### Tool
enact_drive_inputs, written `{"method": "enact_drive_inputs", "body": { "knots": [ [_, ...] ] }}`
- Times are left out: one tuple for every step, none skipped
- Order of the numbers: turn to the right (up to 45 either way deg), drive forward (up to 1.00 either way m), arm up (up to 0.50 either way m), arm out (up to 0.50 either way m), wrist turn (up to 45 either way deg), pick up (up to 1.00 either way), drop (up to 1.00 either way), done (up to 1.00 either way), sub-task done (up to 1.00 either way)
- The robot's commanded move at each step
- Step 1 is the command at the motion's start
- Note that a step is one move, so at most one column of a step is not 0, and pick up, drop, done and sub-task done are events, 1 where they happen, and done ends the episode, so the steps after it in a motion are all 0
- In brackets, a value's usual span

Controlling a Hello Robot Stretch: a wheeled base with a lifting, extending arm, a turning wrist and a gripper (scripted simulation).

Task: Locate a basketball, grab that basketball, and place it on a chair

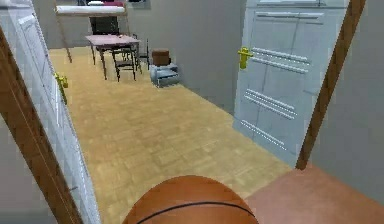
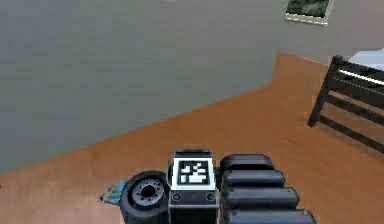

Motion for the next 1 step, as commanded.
{"method": "enact_drive_inputs", "body": {
  "knots": [
    [12.0,0.00,0.00,0.00,0.0,0.00,0.00,0.00,0.00]
  ]
}}
